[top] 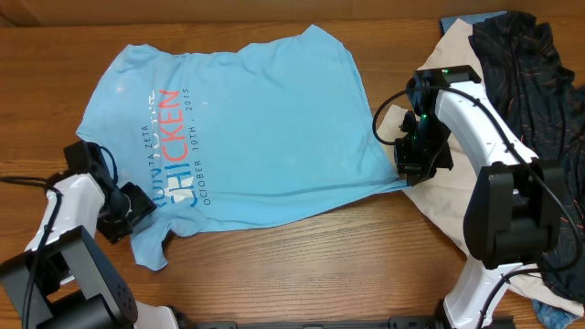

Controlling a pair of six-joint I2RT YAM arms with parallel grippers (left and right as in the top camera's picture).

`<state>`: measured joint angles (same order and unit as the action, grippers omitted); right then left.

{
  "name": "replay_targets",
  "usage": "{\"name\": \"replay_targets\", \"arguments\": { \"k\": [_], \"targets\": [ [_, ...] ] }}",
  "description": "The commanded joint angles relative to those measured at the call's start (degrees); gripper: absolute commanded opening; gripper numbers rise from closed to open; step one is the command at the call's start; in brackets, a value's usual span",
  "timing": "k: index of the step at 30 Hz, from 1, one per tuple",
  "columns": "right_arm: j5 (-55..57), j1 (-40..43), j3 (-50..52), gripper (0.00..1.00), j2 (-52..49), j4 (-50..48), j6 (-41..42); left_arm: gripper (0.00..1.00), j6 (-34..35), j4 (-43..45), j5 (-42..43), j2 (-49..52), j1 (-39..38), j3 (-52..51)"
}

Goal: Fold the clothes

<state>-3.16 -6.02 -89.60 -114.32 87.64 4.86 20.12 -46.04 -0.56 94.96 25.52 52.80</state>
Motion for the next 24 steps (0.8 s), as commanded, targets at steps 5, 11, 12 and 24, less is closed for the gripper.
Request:
{"name": "replay_targets", "arguments": {
  "k": [5, 11, 12, 24],
  "targets": [
    [0.1, 0.3, 0.2, 0.04, 1.7, 0.0, -0.2, 0.22, -3.4, 6.0, 4.7, 0.6, 0.0, -5.1],
    [0.1, 0.3, 0.2, 0.04, 1.7, 0.0, -0.4, 0.04, -2.8, -0.2, 0.6, 0.6, 0.6, -2.8],
    [0.2, 0.3, 0.2, 0.04, 1.7, 0.1, -0.4, 0.04, -1.1, -3.6, -3.2, 0.5, 1.0, -1.0],
    [0.7, 0.3, 0.2, 0.04, 1.7, 0.1, -0.4, 0.06, 15.1, -29.2, -30.7, -3.9, 4.2, 25.2]
  ]
}}
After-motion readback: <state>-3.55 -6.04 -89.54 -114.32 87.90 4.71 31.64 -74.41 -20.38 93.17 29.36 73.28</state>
